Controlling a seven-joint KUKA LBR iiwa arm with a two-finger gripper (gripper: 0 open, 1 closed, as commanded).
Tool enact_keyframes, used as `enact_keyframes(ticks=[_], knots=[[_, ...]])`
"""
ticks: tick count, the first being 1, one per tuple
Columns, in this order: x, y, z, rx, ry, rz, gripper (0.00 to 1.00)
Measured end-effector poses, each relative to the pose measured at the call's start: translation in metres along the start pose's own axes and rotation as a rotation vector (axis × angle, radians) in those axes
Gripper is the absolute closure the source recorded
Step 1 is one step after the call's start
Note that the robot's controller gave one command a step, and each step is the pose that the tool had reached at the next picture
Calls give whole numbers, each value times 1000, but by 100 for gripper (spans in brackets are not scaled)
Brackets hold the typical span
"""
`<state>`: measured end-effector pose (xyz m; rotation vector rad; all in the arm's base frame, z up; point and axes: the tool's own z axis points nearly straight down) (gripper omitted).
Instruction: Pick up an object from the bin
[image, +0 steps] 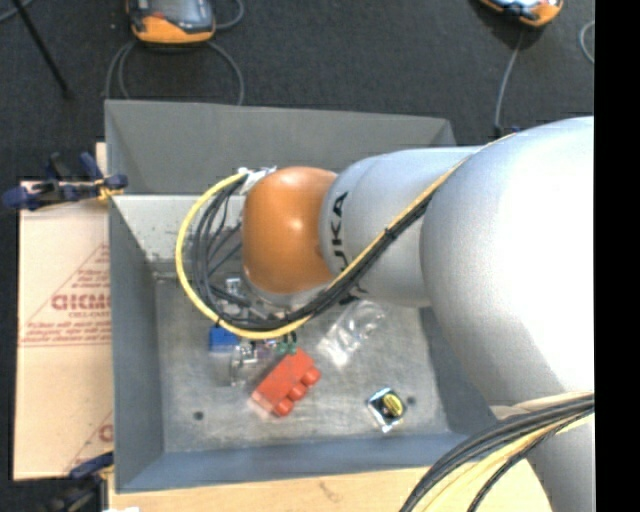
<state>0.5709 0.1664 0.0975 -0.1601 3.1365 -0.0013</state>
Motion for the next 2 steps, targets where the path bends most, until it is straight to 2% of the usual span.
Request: enact_keyframes(ticks=[1,2], knots=[[-32,-76,14,-8,-29,-213,0],[-13,-29,20,2,-16,-125,0]])
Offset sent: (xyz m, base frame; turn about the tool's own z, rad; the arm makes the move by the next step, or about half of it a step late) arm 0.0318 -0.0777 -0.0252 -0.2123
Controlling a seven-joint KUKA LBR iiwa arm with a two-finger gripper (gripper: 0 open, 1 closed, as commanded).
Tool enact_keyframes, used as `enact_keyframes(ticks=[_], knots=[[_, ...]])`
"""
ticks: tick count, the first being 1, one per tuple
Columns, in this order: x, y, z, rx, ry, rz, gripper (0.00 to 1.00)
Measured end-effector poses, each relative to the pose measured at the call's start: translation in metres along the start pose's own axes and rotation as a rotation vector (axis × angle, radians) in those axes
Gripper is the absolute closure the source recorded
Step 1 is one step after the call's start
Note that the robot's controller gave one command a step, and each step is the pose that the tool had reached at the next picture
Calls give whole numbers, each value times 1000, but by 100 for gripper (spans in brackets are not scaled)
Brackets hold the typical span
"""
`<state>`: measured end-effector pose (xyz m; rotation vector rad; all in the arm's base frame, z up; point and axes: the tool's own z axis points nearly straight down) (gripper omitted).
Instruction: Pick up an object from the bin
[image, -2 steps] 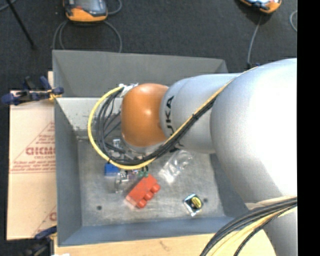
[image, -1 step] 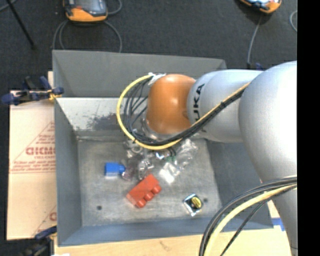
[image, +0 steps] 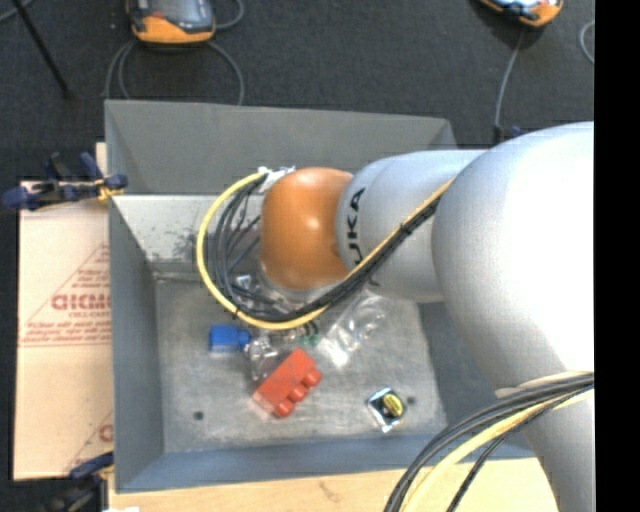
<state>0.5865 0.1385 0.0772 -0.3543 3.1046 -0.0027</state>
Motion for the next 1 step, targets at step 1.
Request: enact_keyframes(ticks=[1], knots=[[0,0,0,-4,0,5,100]])
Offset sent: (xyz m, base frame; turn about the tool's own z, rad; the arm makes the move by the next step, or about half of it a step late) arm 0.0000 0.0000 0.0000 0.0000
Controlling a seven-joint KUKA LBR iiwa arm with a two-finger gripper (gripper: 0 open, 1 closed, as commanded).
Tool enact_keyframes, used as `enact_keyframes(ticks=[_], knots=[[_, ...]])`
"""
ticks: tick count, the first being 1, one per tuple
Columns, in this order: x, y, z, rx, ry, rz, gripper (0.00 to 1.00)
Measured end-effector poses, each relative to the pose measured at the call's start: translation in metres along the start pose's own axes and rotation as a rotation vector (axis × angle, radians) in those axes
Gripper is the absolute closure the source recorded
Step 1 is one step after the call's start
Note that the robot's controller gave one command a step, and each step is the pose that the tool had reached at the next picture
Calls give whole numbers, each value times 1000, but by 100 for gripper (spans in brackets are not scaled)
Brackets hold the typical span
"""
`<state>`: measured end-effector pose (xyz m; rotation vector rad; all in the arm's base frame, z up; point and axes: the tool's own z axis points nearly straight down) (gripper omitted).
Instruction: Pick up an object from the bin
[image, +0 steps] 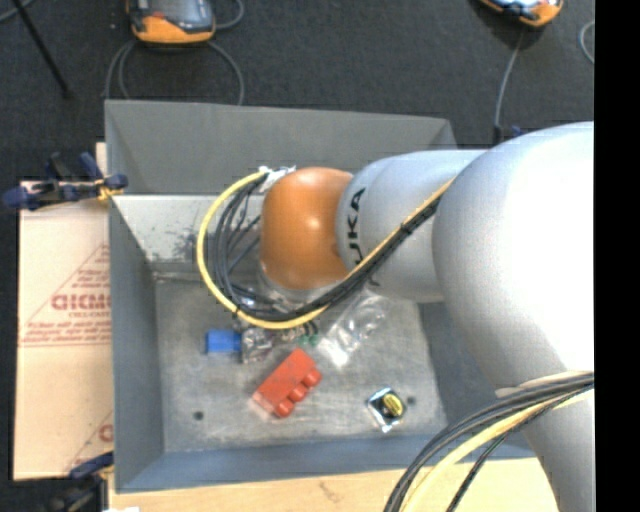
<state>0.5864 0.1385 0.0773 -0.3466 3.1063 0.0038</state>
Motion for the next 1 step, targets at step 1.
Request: enact_keyframes(ticks=[1], knots=[[-6,-23,-158,2,2,-72,100]])
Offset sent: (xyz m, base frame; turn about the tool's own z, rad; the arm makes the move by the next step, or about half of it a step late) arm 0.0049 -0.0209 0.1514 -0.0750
